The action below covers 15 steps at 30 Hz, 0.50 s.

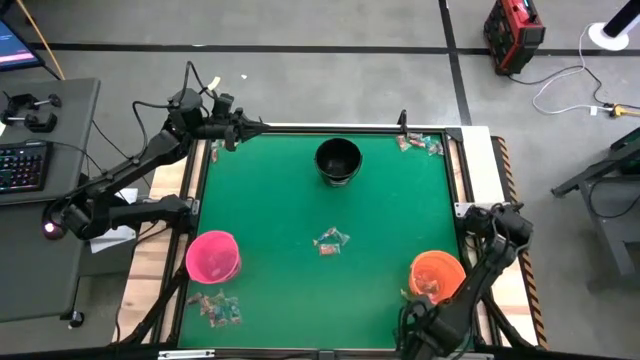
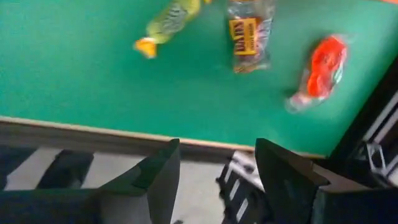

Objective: Sort candy by brand, put in halloween buckets
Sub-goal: Put the transparent candy into the black bucket

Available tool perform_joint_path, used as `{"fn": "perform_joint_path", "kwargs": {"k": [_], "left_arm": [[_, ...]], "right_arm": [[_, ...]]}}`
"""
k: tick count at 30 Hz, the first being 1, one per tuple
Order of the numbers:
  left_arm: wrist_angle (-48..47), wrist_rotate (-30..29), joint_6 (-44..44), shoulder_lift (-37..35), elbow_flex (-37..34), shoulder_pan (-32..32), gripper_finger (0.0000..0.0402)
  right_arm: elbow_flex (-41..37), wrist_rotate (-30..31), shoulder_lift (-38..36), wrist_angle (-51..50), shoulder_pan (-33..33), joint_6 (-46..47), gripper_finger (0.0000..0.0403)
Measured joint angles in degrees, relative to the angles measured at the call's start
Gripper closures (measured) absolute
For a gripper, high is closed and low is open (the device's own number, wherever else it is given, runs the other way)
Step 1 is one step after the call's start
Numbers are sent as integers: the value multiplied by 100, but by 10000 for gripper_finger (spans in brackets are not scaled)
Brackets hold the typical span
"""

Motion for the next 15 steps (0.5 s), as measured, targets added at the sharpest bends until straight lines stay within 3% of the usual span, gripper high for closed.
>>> {"fn": "perform_joint_path", "kwargs": {"k": [15], "left_arm": [[-8, -76, -2, 0, 0, -4, 401]], "right_arm": [[-693, 644, -40, -12, 60, -154, 204]]}}
